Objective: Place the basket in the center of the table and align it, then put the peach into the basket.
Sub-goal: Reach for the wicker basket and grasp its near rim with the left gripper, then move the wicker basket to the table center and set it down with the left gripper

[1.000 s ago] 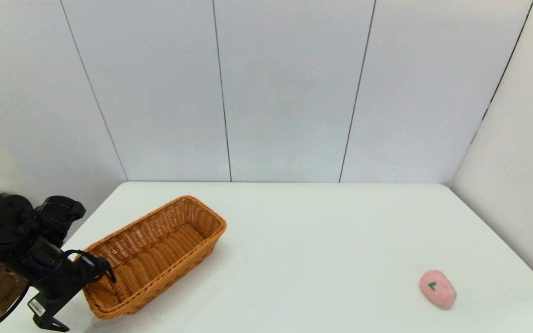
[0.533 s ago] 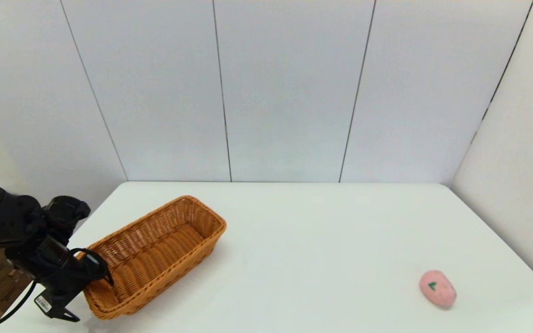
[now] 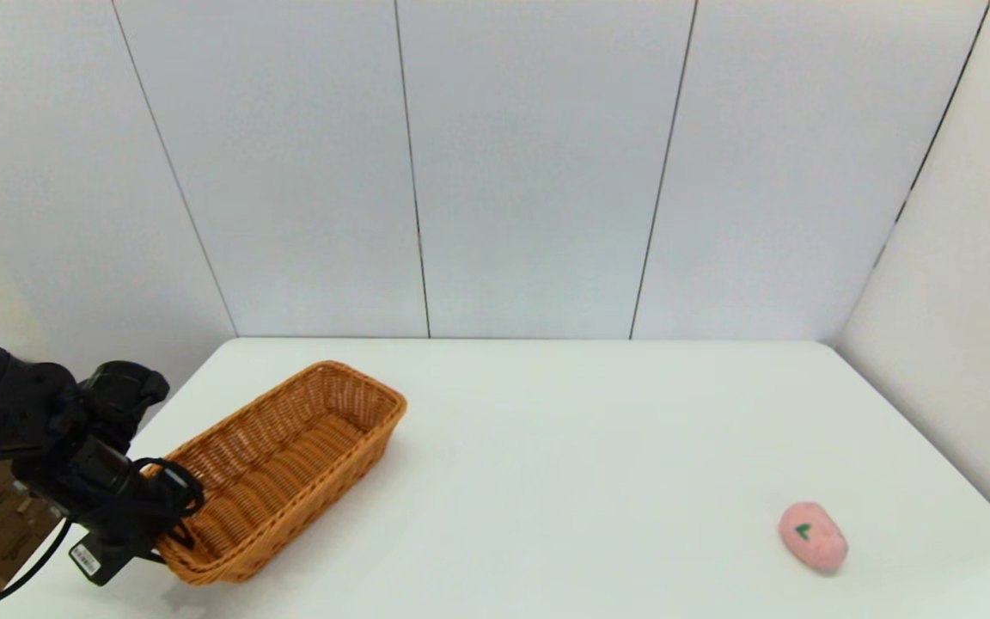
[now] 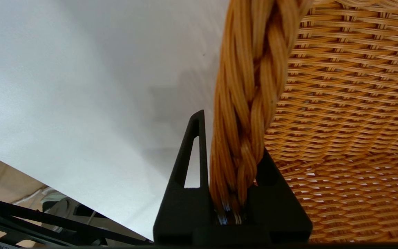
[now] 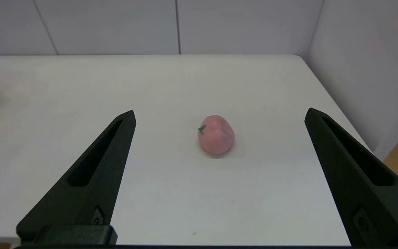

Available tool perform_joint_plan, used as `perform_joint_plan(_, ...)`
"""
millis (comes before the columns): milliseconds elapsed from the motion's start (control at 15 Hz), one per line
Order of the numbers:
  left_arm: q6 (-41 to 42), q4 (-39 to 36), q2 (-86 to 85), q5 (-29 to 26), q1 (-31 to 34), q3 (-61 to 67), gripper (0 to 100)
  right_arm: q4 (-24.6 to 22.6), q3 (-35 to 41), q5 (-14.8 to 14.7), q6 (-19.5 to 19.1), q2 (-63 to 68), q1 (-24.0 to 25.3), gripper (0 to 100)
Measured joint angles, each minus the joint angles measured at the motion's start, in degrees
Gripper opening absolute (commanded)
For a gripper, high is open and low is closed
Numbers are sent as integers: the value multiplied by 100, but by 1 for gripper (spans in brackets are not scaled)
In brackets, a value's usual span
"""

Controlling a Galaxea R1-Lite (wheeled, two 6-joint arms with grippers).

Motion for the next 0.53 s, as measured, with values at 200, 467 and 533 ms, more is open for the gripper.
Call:
perform_joint_plan(200, 9, 22, -126, -41, -105, 13, 0, -2, 0, 0, 0, 0, -2, 100)
perform_joint_plan(467, 291, 69, -896, -419, -473, 33, 0, 0, 0, 0, 0, 0, -2, 100)
perform_joint_plan(533, 333, 77, -1146, -458, -725, 39, 0, 0, 0, -2, 0, 0, -2, 100)
